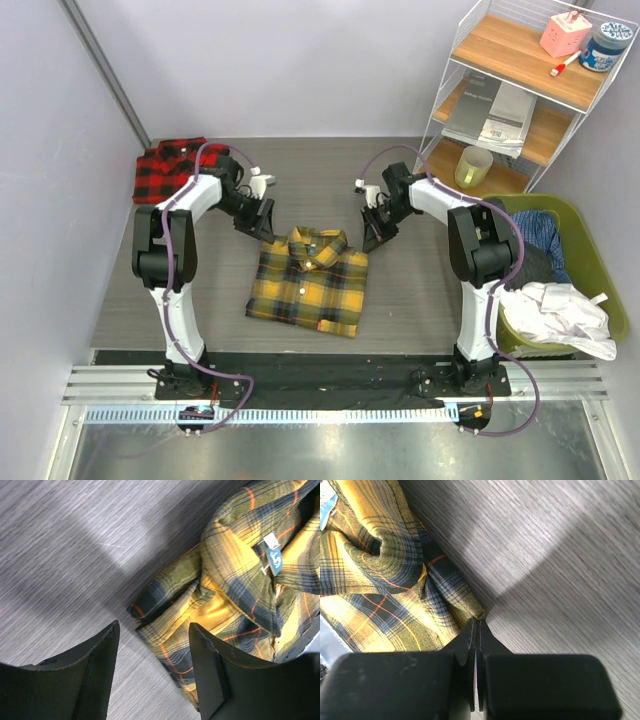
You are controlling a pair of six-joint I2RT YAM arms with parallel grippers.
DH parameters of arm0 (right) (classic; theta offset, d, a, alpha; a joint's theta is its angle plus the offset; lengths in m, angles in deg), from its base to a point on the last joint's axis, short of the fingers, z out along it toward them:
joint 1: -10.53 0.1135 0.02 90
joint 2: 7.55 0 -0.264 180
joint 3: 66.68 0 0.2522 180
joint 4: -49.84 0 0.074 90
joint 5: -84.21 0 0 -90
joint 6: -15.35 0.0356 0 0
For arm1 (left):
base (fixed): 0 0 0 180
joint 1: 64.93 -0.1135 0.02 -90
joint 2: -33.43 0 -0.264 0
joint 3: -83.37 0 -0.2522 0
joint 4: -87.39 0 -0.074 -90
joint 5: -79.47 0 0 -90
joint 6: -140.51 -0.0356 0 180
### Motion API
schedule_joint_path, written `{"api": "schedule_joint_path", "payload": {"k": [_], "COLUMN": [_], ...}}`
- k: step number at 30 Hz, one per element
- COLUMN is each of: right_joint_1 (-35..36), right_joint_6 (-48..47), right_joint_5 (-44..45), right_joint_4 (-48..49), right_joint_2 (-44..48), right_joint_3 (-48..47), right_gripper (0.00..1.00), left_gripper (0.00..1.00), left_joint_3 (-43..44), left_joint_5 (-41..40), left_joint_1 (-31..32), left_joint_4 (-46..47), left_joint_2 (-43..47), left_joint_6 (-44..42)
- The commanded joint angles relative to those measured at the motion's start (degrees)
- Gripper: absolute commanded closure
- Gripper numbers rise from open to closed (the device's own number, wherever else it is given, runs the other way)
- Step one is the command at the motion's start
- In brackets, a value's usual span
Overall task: Fold and stack the long sleeve shirts
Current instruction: Fold the shirt
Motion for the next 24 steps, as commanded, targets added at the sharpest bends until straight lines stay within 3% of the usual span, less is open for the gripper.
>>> {"api": "schedule_joint_path", "payload": {"k": [1, 3, 7, 9, 12, 13, 14, 21, 23, 24], "right_joint_1": [0.1, 0.1, 0.1, 0.1, 0.0, 0.0, 0.1, -0.1, -0.1, -0.2], "right_joint_6": [-1.9, -2.1, -2.7, -3.0, -3.7, -4.0, -4.5, -6.9, -7.4, -7.4], "right_joint_5": [1.9, 2.1, 2.8, 3.2, 3.9, 4.4, 4.6, 7.7, 7.7, 7.6], "right_joint_4": [-0.4, -0.5, -0.8, -0.8, -1.0, -1.2, -1.3, -1.3, -1.4, -1.3], "right_joint_2": [0.2, -0.2, -0.6, -1.0, -1.6, -1.7, -1.8, -4.1, -4.5, -4.7], "right_joint_3": [-2.2, -3.2, -4.5, -5.2, -6.4, -6.6, -6.9, -9.6, -10.8, -11.2], "right_gripper": [0.99, 0.99, 0.99, 0.99, 0.99, 0.99, 0.99, 0.99, 0.99, 0.99], "left_gripper": [0.41, 0.41, 0.62, 0.67, 0.82, 0.96, 1.00, 1.00, 0.89, 0.69], "left_joint_3": [0.1, -0.6, 0.9, 3.5, 7.0, 7.6, 8.0, 8.6, 10.8, 10.9], "left_joint_5": [-1.2, -0.7, 2.9, 5.5, 7.6, 7.9, 7.9, 1.5, 6.2, 7.4], "left_joint_1": [-0.5, -0.5, -0.5, -0.5, -0.5, -0.5, -0.6, -1.1, -1.8, -2.4], "left_joint_4": [1.0, 1.8, 0.4, -1.9, -4.1, -4.1, -3.5, 4.0, -1.2, -2.7], "left_joint_2": [1.9, 1.8, 0.7, -0.1, -1.4, -1.7, -1.7, -4.6, -5.9, -5.6], "left_joint_6": [-0.8, -0.8, -1.5, -2.0, -2.4, -1.4, -0.7, 5.3, 2.7, 1.8]}}
